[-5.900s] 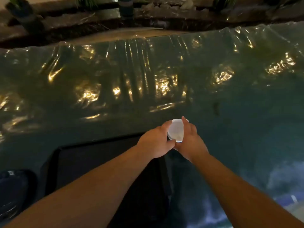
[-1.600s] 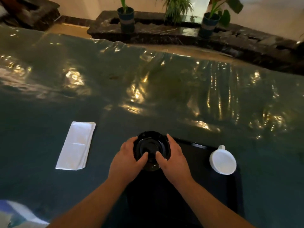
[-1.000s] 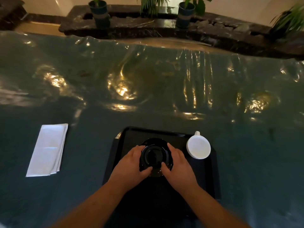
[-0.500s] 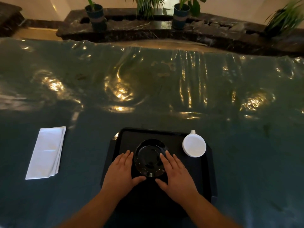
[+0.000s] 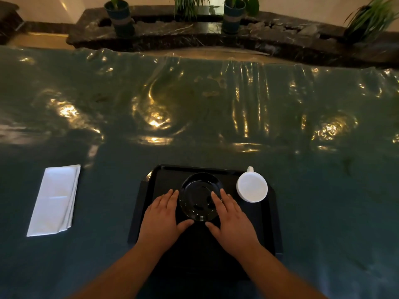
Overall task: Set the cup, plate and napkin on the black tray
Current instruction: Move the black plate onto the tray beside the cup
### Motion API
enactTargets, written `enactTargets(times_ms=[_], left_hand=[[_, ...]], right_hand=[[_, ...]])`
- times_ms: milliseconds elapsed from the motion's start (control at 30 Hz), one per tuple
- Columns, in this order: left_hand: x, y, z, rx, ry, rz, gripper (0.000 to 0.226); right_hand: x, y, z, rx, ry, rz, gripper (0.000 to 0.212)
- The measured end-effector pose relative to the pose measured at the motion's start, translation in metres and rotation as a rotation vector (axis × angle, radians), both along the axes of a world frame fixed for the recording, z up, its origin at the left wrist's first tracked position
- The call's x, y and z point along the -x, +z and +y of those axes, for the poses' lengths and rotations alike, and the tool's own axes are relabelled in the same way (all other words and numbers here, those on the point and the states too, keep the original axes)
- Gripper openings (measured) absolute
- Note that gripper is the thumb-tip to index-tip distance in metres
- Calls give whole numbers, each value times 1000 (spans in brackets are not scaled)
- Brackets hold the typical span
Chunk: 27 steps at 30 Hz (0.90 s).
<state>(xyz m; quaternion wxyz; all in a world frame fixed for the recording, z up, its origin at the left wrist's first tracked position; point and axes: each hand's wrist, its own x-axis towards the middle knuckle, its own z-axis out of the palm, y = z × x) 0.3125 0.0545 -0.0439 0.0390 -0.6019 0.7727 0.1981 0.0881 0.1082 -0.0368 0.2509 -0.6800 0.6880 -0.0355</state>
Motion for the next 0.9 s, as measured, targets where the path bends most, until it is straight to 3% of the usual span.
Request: enactTargets(times_ms=[300, 500, 667, 900], left_hand=[[-4, 8, -6, 40, 41, 43, 95], [6, 18, -10, 116, 2, 82, 80], [-43, 34, -37, 154, 156, 104, 76], [-158, 35, -51, 134, 377, -1, 84]], right_hand=[[-8, 6, -17, 30, 7, -5, 81], [-9, 18, -20, 187, -70, -48, 70], [-56, 39, -64, 231, 96, -33, 67], [-164, 34, -104, 172, 354, -67, 72]])
